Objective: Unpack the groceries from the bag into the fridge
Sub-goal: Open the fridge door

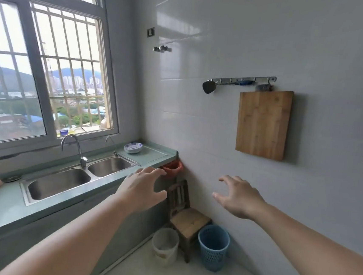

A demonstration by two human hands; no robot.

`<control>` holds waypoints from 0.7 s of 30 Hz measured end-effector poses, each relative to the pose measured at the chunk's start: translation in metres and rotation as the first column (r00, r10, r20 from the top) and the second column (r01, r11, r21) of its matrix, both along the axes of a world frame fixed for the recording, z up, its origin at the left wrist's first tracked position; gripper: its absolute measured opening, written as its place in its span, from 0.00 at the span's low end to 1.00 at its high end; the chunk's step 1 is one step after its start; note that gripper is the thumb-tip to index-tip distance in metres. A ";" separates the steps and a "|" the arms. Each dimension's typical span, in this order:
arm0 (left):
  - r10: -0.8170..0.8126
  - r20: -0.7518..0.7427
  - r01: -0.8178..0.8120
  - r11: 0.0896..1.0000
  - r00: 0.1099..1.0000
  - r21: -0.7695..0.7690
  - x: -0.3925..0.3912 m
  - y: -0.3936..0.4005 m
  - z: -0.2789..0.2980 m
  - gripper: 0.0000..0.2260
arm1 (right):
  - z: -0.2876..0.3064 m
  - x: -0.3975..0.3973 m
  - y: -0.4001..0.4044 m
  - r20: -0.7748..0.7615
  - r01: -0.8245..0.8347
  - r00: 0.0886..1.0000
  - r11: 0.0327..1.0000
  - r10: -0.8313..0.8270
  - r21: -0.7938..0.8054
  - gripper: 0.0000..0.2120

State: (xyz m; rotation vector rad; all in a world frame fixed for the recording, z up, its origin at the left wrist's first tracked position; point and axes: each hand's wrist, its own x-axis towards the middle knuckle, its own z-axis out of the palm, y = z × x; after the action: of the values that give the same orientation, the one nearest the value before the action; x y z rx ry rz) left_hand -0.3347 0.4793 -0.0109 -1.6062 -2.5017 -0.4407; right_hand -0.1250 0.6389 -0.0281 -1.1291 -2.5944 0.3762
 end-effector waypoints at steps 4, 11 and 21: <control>-0.140 0.026 0.140 0.990 0.990 -0.006 -0.026 0.087 -0.013 0.26 | -0.005 -0.002 0.055 0.041 0.128 0.991 0.992 -0.128 0.001 0.28; -0.455 0.033 0.455 0.890 0.890 -0.002 -0.064 0.251 -0.015 0.26 | 0.000 -0.002 0.144 0.075 0.433 0.898 0.901 -0.434 0.031 0.27; -0.786 0.083 0.786 0.617 0.613 0.039 0.024 0.417 -0.018 0.25 | 0.015 0.073 0.204 0.080 0.742 0.657 0.662 -0.749 0.102 0.26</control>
State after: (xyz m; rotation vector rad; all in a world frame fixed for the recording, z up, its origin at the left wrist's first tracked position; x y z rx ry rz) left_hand -0.3111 0.8966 -0.0293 -2.6969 -1.6638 -0.5975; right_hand -0.0520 0.8428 -0.0128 -2.0995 -1.9325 0.0298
